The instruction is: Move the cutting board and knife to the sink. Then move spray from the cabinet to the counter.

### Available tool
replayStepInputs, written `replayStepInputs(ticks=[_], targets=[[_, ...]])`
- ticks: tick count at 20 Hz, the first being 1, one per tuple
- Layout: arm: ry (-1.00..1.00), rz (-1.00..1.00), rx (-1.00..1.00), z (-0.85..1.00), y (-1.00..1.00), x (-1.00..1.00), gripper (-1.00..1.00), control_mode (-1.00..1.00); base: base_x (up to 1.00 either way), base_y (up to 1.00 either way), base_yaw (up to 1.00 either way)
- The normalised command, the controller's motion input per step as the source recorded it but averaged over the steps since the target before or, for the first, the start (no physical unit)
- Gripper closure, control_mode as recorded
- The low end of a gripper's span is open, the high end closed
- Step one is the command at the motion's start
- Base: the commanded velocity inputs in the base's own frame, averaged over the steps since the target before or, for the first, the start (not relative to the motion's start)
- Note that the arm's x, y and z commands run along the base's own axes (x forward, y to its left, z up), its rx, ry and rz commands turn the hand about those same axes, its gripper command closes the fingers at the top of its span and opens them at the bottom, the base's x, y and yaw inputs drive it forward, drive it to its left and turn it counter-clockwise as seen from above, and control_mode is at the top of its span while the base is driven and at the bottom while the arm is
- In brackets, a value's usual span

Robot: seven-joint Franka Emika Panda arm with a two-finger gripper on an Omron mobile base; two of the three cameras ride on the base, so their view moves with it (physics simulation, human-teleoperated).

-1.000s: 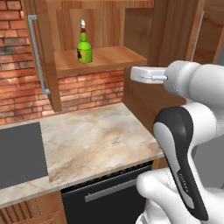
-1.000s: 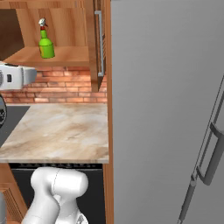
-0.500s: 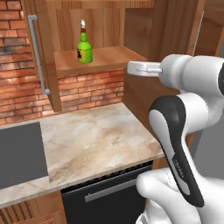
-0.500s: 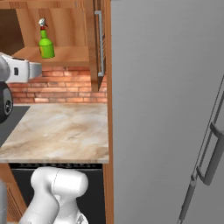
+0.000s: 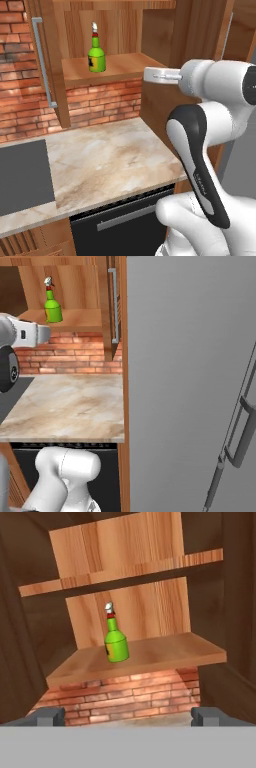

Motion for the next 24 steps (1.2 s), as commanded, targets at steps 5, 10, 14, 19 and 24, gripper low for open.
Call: replayStepInputs(ticks=[5,10,14,19,24], targets=[[0.0,0.0,0.0,0.0,0.0,0.25,-1.0,-1.0,0.0,0.0,0.0],[0.0,0.0,0.0,0.06,0.0,0.35,-1.0,-1.0,0.0,0.0,0.0],[0.02,0.0,0.0,0.2,0.03,0.4,-1.0,-1.0,0.0,0.0,0.0],[0.05,0.0,-0.06,0.2,0.16,0.39,-1.0,-1.0,0.0,0.0,0.0],[0.1,0.0,-0.15,0.03,0.31,0.35,-1.0,-1.0,0.0,0.0,0.0]])
